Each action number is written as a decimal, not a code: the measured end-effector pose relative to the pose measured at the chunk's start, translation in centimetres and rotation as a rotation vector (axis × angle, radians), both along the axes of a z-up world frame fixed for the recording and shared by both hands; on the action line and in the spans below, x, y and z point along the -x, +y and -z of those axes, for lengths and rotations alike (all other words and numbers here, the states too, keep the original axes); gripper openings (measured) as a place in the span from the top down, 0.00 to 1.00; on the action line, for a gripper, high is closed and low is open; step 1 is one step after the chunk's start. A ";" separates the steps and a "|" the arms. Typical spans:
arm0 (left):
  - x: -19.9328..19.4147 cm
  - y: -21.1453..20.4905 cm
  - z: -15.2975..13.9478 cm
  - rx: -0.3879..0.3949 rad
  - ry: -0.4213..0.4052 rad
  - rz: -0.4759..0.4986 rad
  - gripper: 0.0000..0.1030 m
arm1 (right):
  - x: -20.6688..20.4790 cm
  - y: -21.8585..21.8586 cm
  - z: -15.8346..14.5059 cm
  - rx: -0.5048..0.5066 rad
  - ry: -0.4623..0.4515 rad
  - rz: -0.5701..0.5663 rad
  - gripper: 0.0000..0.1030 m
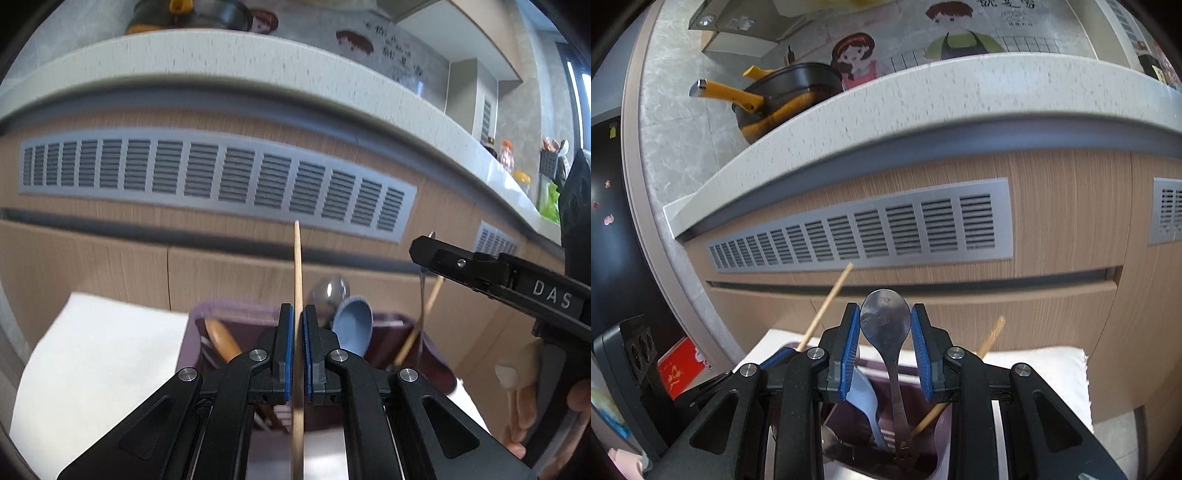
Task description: Organize utensils
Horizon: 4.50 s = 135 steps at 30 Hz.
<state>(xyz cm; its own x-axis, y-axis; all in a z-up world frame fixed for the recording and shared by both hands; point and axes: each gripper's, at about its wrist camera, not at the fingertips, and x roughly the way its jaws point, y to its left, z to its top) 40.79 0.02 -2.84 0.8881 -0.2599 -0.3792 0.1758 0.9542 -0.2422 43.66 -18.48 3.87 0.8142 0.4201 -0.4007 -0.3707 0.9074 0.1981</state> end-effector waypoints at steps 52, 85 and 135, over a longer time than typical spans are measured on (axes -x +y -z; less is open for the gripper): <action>0.8 -0.7 -5.9 -0.070 -0.309 -0.111 0.95 | 2.4 -0.3 1.0 0.024 0.078 -0.042 0.75; 16.5 3.1 -3.3 -0.106 0.143 -0.095 0.14 | 17.7 -0.8 1.1 0.148 0.090 0.123 0.11; 27.5 0.1 -2.7 -0.219 0.140 -0.102 0.00 | 29.4 -1.9 3.1 0.270 0.026 0.324 0.00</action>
<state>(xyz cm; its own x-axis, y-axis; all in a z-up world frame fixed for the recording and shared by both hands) 13.28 0.11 -0.10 0.8405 -0.0701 -0.5373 0.0555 0.9975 -0.0433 14.27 -20.36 0.76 0.8752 0.0213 -0.4834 -0.0560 0.9968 -0.0576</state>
